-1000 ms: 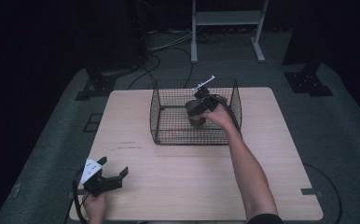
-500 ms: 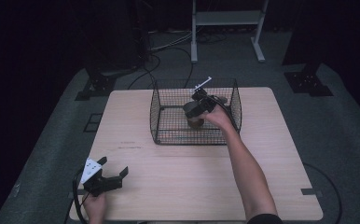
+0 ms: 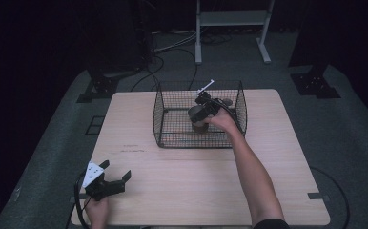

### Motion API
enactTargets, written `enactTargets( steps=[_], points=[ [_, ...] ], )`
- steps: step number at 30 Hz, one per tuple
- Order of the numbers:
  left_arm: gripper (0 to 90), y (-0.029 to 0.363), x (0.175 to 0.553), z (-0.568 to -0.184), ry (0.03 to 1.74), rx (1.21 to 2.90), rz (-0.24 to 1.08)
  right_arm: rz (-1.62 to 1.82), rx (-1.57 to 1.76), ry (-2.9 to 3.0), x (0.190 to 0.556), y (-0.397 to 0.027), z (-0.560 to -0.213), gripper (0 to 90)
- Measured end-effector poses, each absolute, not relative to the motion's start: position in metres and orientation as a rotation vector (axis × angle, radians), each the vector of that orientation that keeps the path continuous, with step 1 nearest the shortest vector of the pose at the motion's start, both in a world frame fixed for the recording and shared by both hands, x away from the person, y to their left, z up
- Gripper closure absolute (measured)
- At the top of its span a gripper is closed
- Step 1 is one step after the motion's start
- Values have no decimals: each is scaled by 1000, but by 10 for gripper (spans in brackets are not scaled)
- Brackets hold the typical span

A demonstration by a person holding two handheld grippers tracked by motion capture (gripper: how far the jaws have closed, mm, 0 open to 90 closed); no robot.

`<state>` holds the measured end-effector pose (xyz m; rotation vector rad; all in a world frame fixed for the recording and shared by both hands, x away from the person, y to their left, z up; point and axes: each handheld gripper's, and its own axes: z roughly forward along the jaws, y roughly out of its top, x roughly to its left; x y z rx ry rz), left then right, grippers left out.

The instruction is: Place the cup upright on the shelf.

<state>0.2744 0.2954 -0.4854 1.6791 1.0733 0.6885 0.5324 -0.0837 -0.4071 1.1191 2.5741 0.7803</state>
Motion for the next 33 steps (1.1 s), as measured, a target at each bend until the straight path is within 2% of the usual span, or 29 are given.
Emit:
enactTargets(
  steps=[33],
  points=[
    [0,295,275,-485,1074,1685,688,841,1106,2569,524,-91,-398,100]
  ],
)
